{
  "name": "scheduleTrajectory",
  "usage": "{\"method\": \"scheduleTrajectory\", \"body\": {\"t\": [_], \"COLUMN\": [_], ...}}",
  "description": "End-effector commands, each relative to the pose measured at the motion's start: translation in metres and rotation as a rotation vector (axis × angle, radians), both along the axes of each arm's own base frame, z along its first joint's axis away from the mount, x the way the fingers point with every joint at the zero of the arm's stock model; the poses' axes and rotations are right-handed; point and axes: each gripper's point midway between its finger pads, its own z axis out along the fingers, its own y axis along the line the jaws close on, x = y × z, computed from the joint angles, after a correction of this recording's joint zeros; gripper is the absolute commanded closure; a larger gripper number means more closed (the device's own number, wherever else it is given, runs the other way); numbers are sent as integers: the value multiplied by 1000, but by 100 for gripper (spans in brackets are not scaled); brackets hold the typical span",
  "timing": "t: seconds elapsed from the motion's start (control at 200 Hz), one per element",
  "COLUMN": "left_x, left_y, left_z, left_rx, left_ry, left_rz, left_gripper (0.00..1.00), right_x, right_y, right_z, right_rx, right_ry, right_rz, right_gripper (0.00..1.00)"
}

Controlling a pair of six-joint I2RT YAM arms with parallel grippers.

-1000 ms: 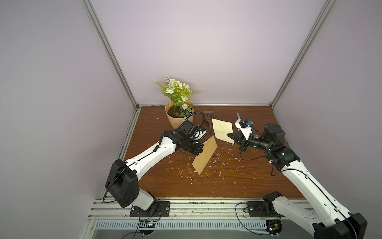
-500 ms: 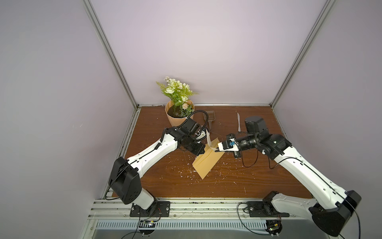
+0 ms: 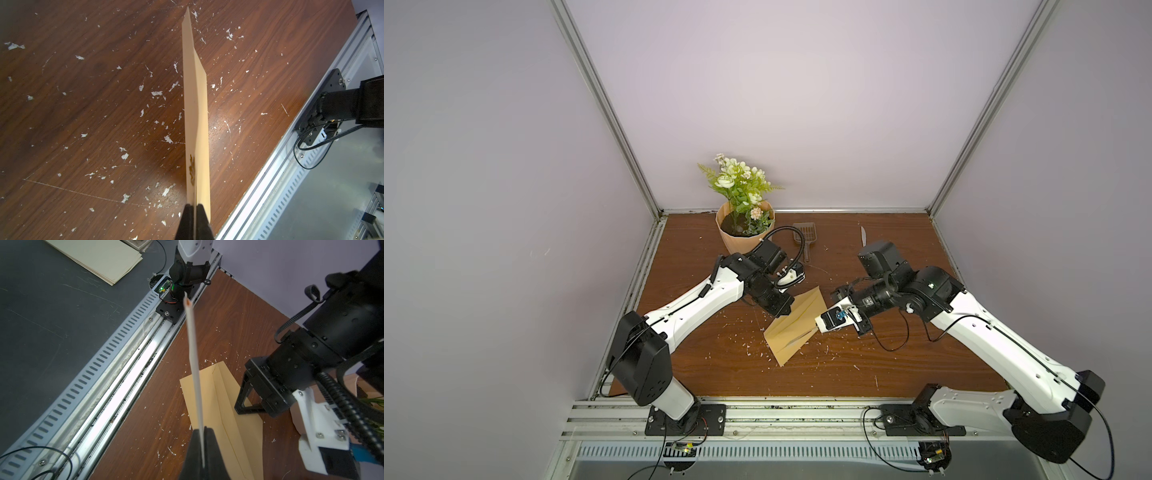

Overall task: Fold the letter paper in half and place it into the envelope
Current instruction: Place the letter paper in the envelope.

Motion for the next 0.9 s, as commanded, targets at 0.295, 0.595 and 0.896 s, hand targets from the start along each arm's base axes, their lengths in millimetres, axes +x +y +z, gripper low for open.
{"method": "scheduleTrajectory", "body": {"t": [0.295,0.595,0.896], "left_x": [2,0,-5], "left_y": [-9,-6,-9], "left_z": [9,8,11], "left_rx": [22,28,7], "left_ry": [8,2,23], "left_rz": [-81,-83,-102], "left_gripper": [100,100,100], "right_x": [15,31,43], "right_y": [23,41,49], "right_z": [-24,-34,-43], "right_rx": [-87,-141,-117], "right_ry": [-57,-65,-136], "right_rz": [39,59,25], "right_gripper": [100,100,100]}}
